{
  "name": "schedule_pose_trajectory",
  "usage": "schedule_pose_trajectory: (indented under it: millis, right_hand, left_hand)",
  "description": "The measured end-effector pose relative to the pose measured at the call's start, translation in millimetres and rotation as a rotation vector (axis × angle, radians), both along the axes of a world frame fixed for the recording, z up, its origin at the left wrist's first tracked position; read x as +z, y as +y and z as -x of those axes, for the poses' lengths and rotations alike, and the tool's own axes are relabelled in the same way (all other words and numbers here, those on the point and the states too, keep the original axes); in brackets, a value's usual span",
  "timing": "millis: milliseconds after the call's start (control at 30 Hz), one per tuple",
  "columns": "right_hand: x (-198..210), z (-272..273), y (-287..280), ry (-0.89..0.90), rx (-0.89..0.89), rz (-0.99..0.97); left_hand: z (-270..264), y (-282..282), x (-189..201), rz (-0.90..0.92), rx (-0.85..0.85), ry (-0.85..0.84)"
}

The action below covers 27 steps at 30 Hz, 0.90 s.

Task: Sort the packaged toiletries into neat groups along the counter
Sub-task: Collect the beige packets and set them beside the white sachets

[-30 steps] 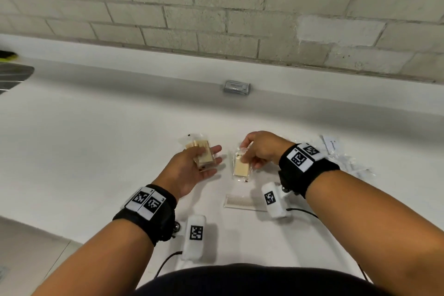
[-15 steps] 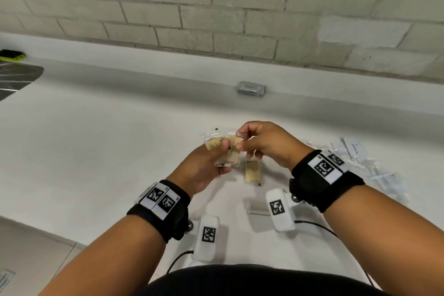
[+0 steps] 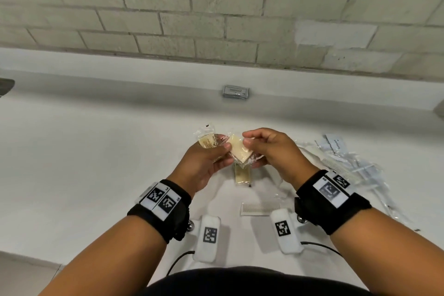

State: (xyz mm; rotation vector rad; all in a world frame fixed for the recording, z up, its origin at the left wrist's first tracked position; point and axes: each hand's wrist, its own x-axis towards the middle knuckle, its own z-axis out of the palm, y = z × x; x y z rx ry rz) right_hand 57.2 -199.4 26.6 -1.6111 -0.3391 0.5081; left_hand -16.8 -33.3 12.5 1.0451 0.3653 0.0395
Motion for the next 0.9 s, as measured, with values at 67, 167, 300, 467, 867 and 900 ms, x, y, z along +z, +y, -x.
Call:
schedule_pose_trajectory:
  millis: [67, 167, 300, 467, 867, 900]
  right_hand:
    - [1, -1, 0, -0.019, 0.046, 0.076]
    - [3, -5, -1, 0.002, 0.104, 0.139]
    - [2, -5, -6, 0.167, 0.242, 0.097]
    - [-3, -2, -7, 0.176, 0.236, 0.144]
    - [-20, -20, 15, 0.133, 0.064, 0.515]
    - [-23, -19, 18, 0.100, 0.075, 0.575]
  left_hand:
    - [1, -2, 1, -0.050, -0.034, -0.023]
    - [-1, -3, 2, -0.161, -0.041, -0.017]
    - [-4, -2, 3, -0.182, 0.029, -0.007]
    - [-5, 1, 0, -0.217, -0.017, 0.020]
    - [-13, 13, -7, -0.182, -0.046, 0.208]
    - [-10, 14, -9, -0.168, -0.063, 0.191]
